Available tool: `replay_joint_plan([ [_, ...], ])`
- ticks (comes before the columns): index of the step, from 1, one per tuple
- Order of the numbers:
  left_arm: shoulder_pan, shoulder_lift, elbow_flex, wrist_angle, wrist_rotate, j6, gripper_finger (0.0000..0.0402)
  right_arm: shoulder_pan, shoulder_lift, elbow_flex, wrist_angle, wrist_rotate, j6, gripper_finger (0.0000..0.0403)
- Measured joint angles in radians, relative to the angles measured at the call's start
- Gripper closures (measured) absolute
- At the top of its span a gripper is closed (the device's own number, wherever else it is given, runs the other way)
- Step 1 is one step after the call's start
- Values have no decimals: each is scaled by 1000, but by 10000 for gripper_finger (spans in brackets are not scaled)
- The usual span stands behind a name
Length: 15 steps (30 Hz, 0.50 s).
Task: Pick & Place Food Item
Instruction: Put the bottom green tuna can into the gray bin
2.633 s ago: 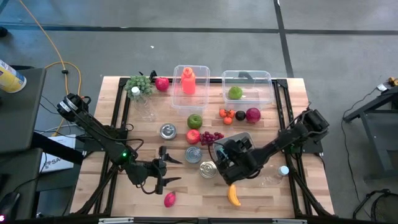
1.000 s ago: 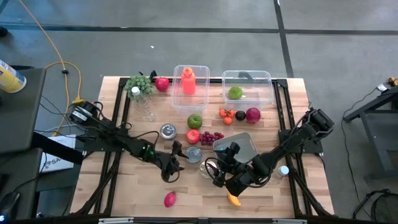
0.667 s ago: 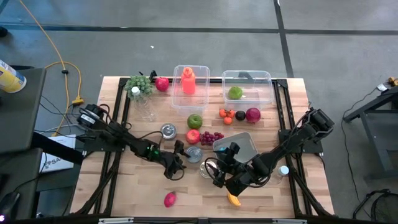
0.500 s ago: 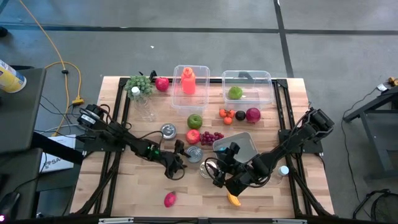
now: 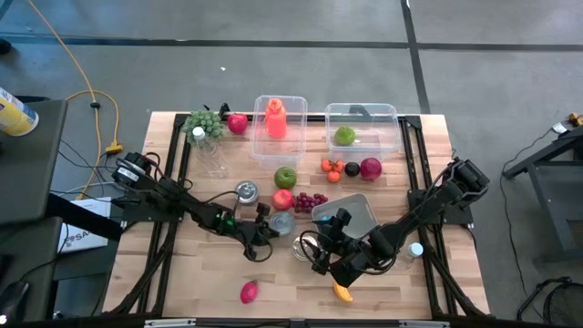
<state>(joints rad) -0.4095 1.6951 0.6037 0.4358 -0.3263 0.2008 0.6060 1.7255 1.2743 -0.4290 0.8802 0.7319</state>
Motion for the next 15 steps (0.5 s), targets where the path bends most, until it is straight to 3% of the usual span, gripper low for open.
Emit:
replay_joint_plan([
  [6, -24, 2, -2, 6, -113, -16, 400, 0, 0, 0, 0, 0, 0, 143],
  [15, -67, -94, -7, 9, -105, -74, 401, 0, 0, 0, 2, -4, 0, 143],
])
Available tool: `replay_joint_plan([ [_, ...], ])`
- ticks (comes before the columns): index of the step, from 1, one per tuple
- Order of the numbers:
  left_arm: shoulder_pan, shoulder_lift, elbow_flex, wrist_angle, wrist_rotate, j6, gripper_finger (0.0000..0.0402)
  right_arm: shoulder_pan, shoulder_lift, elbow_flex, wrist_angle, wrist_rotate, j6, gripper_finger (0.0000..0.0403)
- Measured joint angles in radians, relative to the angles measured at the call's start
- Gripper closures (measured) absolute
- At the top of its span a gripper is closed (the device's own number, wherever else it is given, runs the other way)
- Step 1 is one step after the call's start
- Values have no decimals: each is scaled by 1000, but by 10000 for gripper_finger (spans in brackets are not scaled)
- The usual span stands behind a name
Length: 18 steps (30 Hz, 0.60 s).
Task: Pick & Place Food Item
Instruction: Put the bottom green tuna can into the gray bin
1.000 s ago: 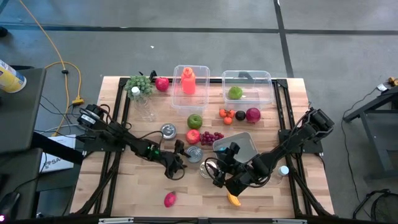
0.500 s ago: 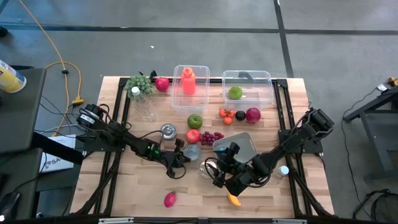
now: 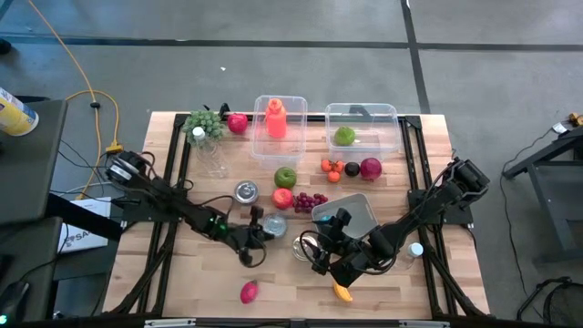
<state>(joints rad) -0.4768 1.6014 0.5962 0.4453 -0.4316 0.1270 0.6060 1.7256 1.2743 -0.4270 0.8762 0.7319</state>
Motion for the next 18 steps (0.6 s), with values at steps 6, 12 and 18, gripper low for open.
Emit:
replay_joint_plan([
  [6, -27, -117, 1, -33, -2, -23, 401, 0, 0, 0, 45, -85, -5, 143],
  [12, -40, -175, 2, -48, -6, -31, 401, 0, 0, 0, 75, -161, -56, 143],
  [18, -41, -195, 15, -57, -9, -31, 401, 0, 0, 0, 81, -167, -92, 143],
])
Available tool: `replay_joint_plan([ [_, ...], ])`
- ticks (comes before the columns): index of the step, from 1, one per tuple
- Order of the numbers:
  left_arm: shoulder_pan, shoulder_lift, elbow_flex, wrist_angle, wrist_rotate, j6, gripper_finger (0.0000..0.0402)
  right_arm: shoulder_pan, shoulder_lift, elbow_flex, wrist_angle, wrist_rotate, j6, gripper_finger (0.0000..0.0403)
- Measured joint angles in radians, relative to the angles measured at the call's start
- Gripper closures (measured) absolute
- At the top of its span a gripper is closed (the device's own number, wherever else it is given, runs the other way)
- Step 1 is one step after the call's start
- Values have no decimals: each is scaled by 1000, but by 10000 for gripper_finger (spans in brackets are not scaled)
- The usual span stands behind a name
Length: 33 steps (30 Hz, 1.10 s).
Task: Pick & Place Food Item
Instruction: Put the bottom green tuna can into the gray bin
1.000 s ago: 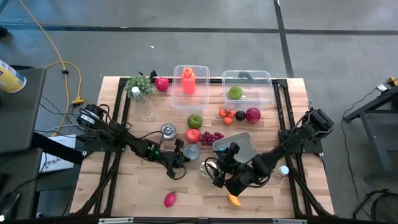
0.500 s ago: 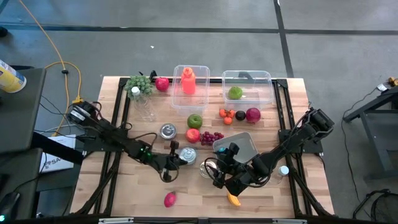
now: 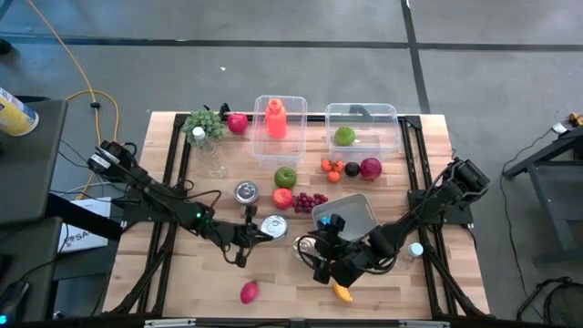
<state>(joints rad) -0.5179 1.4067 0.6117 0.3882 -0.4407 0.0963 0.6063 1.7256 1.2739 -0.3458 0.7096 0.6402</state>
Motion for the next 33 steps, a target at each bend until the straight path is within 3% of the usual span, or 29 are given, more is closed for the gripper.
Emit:
replay_joint_plan([
  [12, 4, -1, 75, -106, 19, 4, 401, 36, 0, 0, 99, -38, -244, 143],
  [18, 4, -1, 75, -106, 20, -8, 401, 26, 30, -1, 162, -101, -254, 143],
  [22, 4, -1, 86, -116, 21, -37, 401, 20, 32, 0, 198, -125, -411, 143],
  [24, 4, -2, 100, -136, 21, -52, 401, 21, 32, 1, 198, -109, -546, 143],
  [27, 4, -2, 116, -162, 23, -74, 401, 32, 32, 0, 197, -4, -701, 143],
  [33, 4, -2, 122, -179, 23, -113, 401, 17, 39, 1, 200, 66, -720, 143],
])
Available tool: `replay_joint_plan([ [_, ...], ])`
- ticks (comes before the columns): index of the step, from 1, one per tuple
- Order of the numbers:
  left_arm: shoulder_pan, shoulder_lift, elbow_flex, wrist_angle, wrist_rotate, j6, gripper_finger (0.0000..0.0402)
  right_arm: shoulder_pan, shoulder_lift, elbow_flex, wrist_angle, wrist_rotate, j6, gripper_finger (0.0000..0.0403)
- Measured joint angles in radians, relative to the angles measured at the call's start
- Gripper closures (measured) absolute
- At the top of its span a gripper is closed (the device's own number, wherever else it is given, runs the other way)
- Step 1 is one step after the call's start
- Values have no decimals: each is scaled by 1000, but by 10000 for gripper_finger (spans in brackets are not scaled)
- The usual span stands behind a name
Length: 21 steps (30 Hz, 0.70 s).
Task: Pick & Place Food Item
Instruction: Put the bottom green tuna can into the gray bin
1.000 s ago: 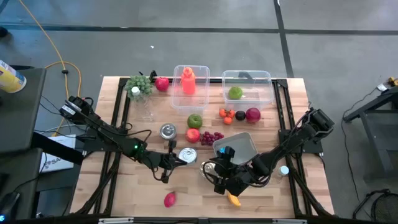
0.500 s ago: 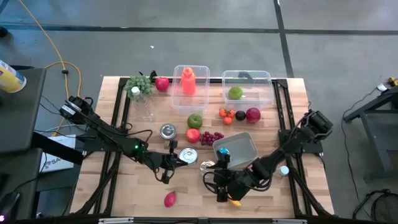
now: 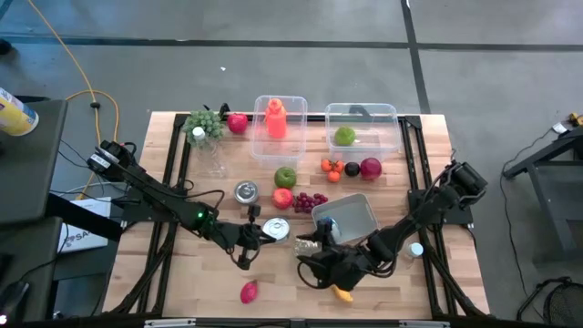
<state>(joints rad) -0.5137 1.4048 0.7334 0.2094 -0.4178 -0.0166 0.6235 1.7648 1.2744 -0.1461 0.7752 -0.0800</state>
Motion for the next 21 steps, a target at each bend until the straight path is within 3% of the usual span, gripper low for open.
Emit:
replay_joint_plan([
  [4, 4, 0, 1, -1, 0, -36, 401, 7, 68, -2, 24, 41, -37, 143],
  [11, 14, 0, 13, 1, -2, -61, 401, 7, 184, -1, 213, 220, -223, 143],
  [17, 14, 0, 20, 7, -4, -64, 401, -24, 191, 0, 226, 136, -230, 143],
  [21, 23, 0, 28, 10, -5, -95, 401, -49, 191, 0, 220, 175, -266, 143],
])
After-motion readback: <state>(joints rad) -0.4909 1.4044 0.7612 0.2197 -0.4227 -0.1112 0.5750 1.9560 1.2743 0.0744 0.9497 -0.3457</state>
